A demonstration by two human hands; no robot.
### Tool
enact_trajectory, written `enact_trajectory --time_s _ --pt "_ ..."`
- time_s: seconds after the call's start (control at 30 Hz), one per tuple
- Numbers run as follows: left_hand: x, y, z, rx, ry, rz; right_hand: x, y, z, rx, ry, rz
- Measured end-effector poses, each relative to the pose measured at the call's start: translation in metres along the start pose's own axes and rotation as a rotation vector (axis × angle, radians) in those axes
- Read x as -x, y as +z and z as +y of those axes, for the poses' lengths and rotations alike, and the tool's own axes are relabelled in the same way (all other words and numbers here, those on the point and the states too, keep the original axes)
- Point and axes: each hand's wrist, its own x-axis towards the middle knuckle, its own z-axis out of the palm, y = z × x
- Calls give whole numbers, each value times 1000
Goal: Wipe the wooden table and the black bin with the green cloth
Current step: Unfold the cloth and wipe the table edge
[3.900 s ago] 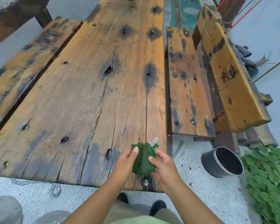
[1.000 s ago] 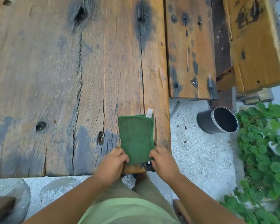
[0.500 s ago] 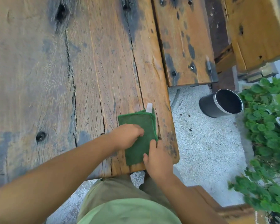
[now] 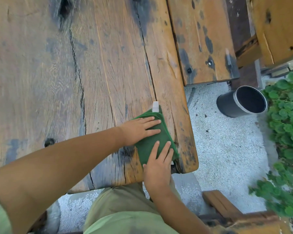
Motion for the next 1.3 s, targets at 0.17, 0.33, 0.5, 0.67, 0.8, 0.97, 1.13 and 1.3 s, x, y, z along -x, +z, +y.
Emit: enact_trajectory --time_s 0.17,0.33,0.5,0.67,0.8,0.97,1.13,1.3 --pt "18 28 2 85 -244 56 -25 -19 16 128 -223 -64" --pt "29 38 28 220 -583 61 -81 -63 28 326 -557 -159" --pt "22 39 56 348 -813 56 -135 -106 32 547 -872 -256" --pt "20 33 73 323 -811 40 -164 -120 44 667 -1036 -276" --pt "41 38 52 285 -722 84 -148 -117 37 625 -977 -219" --pt "74 64 27 308 -694 113 -131 -103 48 495 -751 -138" --pt "77 73 18 266 -676 39 -137 -103 55 530 -741 -151" --pt "74 68 11 280 -660 -32 -136 -103 51 551 -688 -168"
